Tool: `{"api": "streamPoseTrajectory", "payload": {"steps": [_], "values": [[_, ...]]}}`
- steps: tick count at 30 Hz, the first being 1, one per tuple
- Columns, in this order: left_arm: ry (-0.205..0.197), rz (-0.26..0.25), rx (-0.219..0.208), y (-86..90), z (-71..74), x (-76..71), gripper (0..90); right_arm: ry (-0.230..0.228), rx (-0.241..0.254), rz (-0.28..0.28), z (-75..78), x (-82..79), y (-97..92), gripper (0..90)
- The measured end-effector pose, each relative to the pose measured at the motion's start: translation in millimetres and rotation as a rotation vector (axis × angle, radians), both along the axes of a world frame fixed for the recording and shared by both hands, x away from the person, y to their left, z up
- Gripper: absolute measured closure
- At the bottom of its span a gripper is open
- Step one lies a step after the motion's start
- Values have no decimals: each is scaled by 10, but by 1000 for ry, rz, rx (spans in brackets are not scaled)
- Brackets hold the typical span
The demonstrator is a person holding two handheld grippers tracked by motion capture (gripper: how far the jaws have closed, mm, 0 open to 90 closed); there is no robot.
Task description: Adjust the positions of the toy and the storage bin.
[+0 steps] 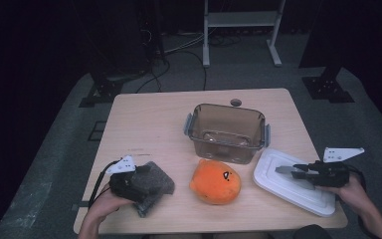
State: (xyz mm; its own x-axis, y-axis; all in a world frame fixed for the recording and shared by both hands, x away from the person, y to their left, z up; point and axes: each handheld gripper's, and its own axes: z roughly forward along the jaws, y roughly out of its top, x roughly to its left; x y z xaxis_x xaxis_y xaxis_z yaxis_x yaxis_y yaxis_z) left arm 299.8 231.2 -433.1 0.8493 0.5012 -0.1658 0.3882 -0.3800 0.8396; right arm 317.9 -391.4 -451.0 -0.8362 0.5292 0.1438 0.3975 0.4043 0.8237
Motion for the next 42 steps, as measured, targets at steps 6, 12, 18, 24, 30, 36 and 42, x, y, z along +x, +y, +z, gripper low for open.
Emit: {"api": "streamPoseTrajectory", "payload": {"steps": [6, 12, 18, 24, 30, 36, 42], "values": [[-2, -3, 1, -4, 0, 0, 63, 5, 9, 0, -76, -15, 50, 656], [-2, -3, 2, -4, 4, -3, 63, 17, 22, 1, -127, -35, 80, 651], [-2, -3, 3, -1, 3, -3, 63, 10, 47, -8, -69, -45, 70, 569], [-2, -3, 2, -3, 8, -7, 63, -26, 54, 23, 183, -74, 191, 477], [-3, -7, 1, -4, 12, -8, 63, -64, 72, 87, 440, -90, 447, 409], [-4, -7, -2, 2, 15, -12, 63, -91, 94, 166, 660, -76, 743, 374], [-4, -9, 3, 4, 12, -10, 63, -110, 96, 237, 811, -65, 1042, 333]]}}
